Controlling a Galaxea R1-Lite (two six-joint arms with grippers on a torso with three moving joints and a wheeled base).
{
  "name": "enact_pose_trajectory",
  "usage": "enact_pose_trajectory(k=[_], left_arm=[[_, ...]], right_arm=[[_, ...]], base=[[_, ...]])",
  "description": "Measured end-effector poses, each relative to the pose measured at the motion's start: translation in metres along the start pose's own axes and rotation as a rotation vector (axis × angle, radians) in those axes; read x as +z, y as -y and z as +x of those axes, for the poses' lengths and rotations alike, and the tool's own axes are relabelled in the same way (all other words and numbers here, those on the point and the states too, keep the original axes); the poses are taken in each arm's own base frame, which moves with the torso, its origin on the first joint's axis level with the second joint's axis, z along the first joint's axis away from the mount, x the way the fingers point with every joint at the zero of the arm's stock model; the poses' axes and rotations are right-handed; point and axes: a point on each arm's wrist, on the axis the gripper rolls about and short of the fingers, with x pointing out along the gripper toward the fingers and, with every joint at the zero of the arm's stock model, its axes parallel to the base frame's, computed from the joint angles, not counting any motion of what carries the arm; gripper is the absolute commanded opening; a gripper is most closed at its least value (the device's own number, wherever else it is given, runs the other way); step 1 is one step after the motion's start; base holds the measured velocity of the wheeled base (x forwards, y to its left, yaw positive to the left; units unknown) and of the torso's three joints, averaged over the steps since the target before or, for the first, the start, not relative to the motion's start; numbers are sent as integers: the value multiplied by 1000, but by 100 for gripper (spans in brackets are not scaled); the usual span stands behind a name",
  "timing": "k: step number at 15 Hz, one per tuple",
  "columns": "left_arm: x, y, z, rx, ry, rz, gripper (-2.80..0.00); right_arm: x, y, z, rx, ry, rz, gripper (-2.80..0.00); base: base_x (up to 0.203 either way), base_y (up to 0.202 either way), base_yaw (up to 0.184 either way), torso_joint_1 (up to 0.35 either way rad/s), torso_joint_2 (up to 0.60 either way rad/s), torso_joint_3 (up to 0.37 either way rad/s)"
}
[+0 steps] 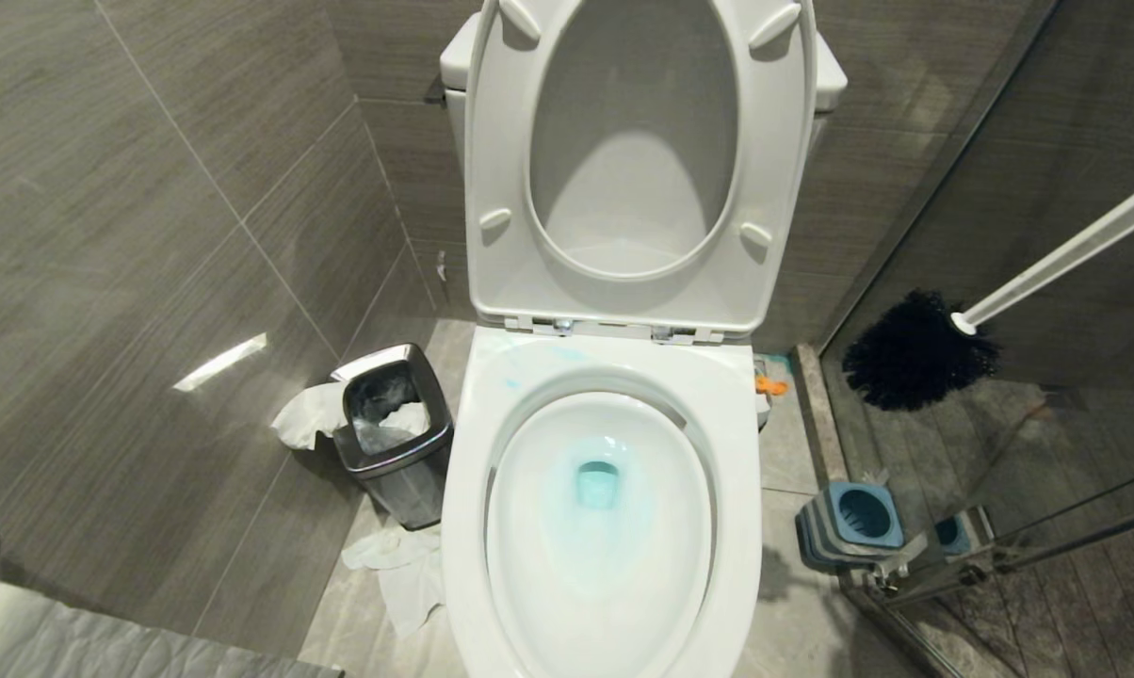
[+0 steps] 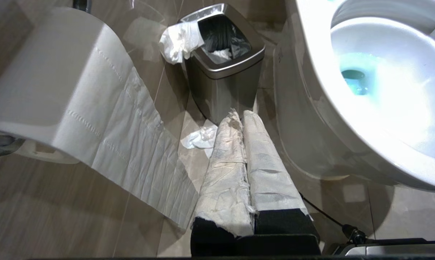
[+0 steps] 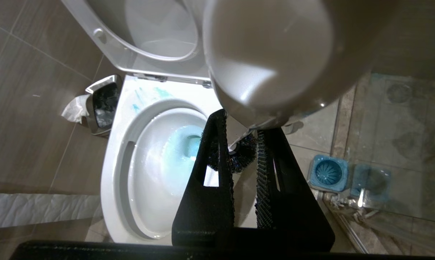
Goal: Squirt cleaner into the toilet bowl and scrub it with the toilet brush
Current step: Scrub the toilet bowl
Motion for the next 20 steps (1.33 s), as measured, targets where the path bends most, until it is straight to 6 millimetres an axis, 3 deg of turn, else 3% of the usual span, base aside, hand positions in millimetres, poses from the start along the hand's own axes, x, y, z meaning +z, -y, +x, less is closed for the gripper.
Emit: enact_pose_trajectory(k=[5, 11, 15, 20], left_arm=[[0, 0, 0, 0, 0, 1, -280], [0, 0, 0, 0, 0, 0, -280], [0, 0, 0, 1, 0, 0, -280], [0, 0, 0, 0, 0, -3, -280]], right_arm=[[-10, -34, 49, -49, 2, -29, -280], [-40, -87, 117, -23, -62, -91, -280], [-66, -120, 143, 22, -139, -78, -280], [-93, -137, 176, -10, -215, -94, -280]], base=[[0, 0, 0, 2, 2, 121], [0, 0, 0, 1, 0, 5], [0, 0, 0, 0, 0, 0], [0, 0, 0, 0, 0, 0]])
